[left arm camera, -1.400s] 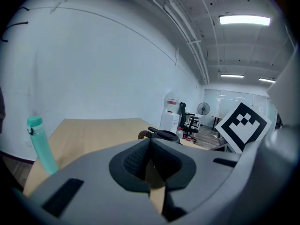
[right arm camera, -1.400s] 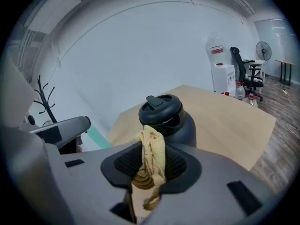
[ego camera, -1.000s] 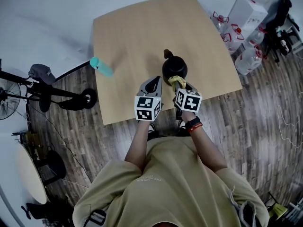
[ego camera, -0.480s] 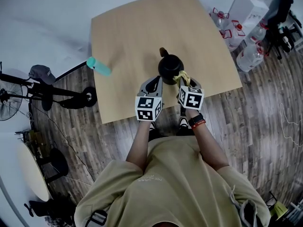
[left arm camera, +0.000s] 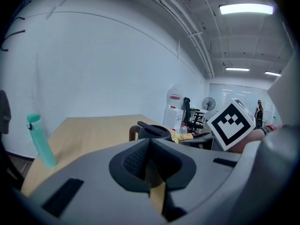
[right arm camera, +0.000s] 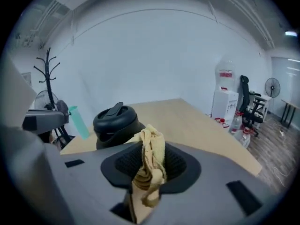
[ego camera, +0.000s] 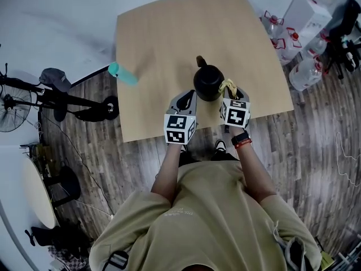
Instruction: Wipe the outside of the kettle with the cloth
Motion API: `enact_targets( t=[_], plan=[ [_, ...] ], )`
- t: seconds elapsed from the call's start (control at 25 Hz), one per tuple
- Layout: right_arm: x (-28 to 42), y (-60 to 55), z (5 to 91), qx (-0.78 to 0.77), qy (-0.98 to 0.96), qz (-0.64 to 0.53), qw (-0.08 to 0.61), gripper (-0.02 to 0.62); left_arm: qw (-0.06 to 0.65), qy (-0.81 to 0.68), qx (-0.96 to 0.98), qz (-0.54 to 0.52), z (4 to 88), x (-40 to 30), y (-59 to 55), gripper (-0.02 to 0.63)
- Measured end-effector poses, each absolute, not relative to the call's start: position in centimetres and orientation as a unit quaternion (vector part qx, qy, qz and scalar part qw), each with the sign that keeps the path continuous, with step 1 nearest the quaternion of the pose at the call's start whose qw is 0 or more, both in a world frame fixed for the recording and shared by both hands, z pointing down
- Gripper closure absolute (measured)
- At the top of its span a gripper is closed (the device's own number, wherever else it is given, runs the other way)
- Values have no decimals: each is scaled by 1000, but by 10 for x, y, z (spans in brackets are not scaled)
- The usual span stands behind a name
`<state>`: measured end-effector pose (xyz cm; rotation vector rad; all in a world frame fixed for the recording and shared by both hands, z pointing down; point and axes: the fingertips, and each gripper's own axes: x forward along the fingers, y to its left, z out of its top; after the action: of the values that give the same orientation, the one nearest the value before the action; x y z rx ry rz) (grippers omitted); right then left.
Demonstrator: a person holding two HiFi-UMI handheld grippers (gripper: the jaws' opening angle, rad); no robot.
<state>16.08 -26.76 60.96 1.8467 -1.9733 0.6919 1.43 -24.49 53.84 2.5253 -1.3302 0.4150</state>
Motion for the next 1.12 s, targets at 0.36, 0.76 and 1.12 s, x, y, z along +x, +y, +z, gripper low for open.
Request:
enact_targets(
  t=[0.36, 0.76, 1.12],
  plan=[
    [180, -301, 610, 654, -701, 209, 193, 479, 122, -470, 861, 150, 537, 2, -245, 581],
    [180, -335, 605, 647, -713, 185, 195, 479, 111, -471, 861, 156, 532, -20, -253, 581],
    [183, -277, 607, 684, -675, 237, 145, 477, 115, -448, 873, 152, 536, -38, -261, 581]
  ],
)
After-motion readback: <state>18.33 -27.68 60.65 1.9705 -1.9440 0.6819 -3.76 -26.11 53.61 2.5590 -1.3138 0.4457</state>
